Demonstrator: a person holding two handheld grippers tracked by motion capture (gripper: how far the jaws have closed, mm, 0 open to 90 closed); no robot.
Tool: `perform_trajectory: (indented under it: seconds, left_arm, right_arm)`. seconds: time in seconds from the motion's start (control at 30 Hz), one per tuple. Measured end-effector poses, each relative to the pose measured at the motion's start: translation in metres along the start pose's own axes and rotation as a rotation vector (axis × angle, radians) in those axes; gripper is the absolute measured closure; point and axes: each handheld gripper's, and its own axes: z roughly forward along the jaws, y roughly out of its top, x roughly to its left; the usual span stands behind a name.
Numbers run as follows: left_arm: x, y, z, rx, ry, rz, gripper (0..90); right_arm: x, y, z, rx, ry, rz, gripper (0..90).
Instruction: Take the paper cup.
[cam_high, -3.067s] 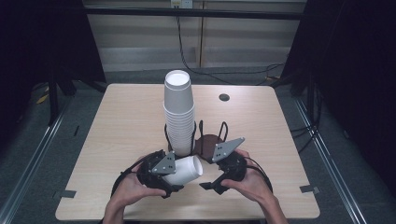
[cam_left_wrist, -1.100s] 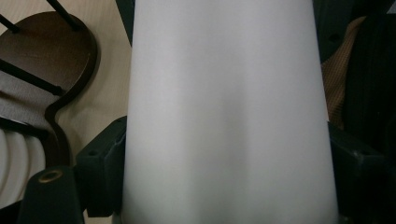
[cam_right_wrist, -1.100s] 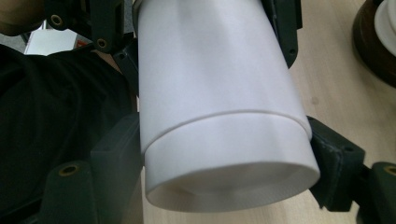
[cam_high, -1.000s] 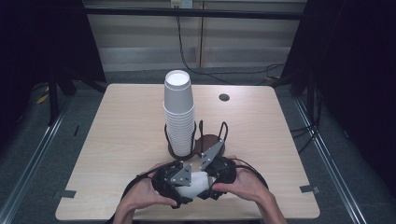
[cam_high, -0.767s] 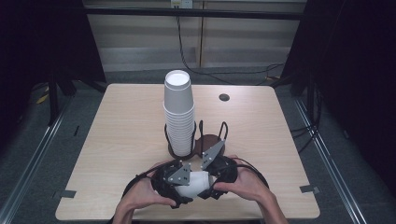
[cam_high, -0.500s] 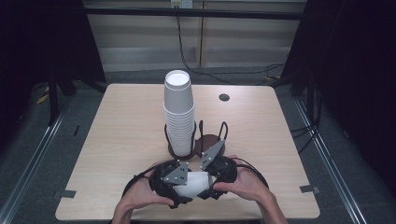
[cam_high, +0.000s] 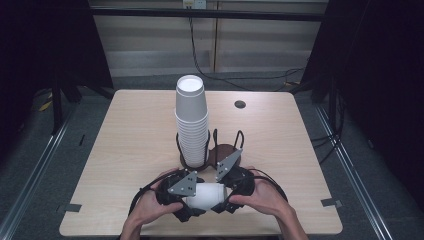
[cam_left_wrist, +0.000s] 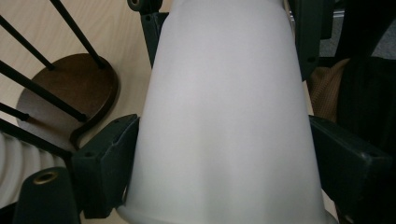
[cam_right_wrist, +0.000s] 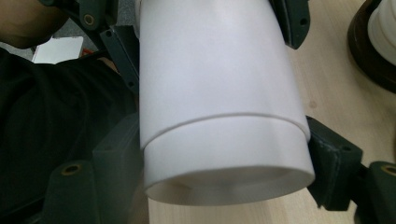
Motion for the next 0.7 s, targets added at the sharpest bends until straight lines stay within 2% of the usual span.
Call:
perform_trajectory:
  seconds: [0.2, 0.33, 0.4, 0.47, 0.63, 0.7]
  left_arm:
    - [-0.001, -0.002, -0.005, -0.04, 0.003, -0.012, 14.3]
    - [0.002, -0.005, -0.012, -0.113, 0.003, -0.05, 15.6]
    - [0.004, -0.006, -0.016, -0.141, 0.005, -0.055, 15.6]
    - [0.004, -0.007, -0.019, -0.159, 0.025, -0.073, 15.6]
    - [0.003, -0.011, -0.032, -0.245, 0.076, -0.107, 15.8]
    - [0.005, -0.014, -0.035, -0.25, 0.095, -0.117, 15.8]
  right_arm:
    - [-0.001, 0.0, -0.001, -0.015, 0.007, -0.005, 23.9]
    - [-0.003, -0.001, -0.001, -0.022, 0.007, 0.001, 23.9]
    - [-0.003, -0.002, -0.002, -0.025, 0.004, 0.003, 23.9]
    - [-0.004, -0.003, -0.002, -0.032, 0.0, 0.003, 23.8]
    - [-0.009, -0.008, -0.006, -0.043, 0.0, 0.02, 23.7]
    - [-0.011, -0.01, -0.007, -0.042, -0.008, 0.026, 23.7]
